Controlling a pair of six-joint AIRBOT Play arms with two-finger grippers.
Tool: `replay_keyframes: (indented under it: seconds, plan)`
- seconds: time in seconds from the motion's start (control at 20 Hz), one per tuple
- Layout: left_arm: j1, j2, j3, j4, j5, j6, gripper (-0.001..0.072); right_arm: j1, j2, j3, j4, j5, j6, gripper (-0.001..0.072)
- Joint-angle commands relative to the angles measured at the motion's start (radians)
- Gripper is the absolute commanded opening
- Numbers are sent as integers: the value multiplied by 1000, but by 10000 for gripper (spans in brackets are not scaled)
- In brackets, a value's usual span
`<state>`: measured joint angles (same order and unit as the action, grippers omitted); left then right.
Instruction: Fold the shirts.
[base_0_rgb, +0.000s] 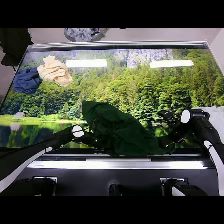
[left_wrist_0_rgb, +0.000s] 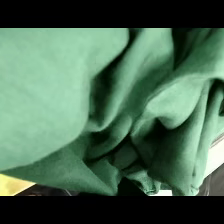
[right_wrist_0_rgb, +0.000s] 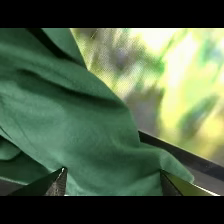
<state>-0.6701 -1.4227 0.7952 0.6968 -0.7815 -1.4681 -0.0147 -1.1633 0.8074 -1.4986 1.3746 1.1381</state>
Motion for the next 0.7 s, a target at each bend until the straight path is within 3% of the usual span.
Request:
replay_keyframes:
  seconds: [0.0,0.1,0.15,0.25,0.45,0.65]
  plan:
    - [-4,3,1,-5,6,26,31,0,-3,-2,22,-30,3,623]
    - [-3,12,1,13,3,31,31,0,-23,-2,53,-25,3,522]
    - [-3,20,1,32,3,31,31,0,-40,-2,69,-18,2,402]
    - [9,37,1,55,-13,31,30,0,-71,-2,77,-8,3,52]
    - [61,126,20,175,-58,31,29,0,-36,74,66,39,-48,46]
    - [187,364,248,494,-220,8,28,-1,124,418,39,34,-39,45]
